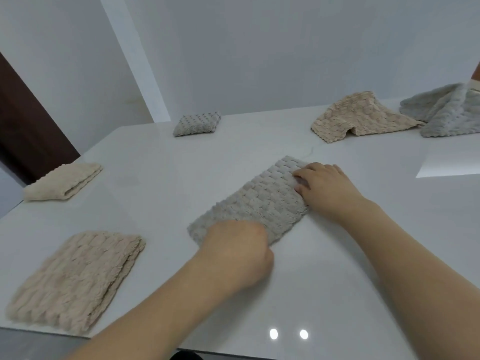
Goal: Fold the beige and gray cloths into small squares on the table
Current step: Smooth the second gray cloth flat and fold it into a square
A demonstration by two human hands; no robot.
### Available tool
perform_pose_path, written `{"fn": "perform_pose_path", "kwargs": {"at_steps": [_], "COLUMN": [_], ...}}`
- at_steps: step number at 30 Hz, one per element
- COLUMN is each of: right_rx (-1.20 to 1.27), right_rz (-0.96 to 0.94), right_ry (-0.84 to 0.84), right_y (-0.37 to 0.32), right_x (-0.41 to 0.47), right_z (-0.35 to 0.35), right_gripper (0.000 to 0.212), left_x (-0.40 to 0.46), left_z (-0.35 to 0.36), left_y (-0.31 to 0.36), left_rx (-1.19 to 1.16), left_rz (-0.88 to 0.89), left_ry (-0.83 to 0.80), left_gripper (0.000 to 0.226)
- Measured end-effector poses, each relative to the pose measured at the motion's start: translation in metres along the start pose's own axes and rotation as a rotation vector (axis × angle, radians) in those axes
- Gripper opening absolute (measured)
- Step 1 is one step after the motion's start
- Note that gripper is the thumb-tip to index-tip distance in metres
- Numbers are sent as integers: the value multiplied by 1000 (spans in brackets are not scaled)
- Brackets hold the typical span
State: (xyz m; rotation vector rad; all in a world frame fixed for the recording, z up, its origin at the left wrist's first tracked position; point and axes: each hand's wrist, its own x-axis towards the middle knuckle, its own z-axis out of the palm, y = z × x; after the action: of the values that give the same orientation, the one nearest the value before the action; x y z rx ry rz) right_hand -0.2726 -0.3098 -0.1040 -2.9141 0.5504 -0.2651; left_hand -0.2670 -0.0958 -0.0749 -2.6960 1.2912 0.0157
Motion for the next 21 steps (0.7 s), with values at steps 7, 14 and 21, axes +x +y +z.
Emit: {"fn": "perform_pose_path", "kwargs": {"at_steps": [7,14,21], "right_rx": [83,128,213], "right_rz": [147,4,-29], "right_ry": [200,22,64], "right_y": [11,7,15], "right_x": [12,9,15], "right_z": [0,11,18], "right_gripper": [25,50,46], "left_x": [-3,-9,-2], "left_z": [-15,-2,23], "left_y": [12,-66,-57], "left_rx": [-496,-231,-143], "left_rz": [140,325,370], "left_ry": [-63,-231,287], "left_gripper": [18,64,35]}}
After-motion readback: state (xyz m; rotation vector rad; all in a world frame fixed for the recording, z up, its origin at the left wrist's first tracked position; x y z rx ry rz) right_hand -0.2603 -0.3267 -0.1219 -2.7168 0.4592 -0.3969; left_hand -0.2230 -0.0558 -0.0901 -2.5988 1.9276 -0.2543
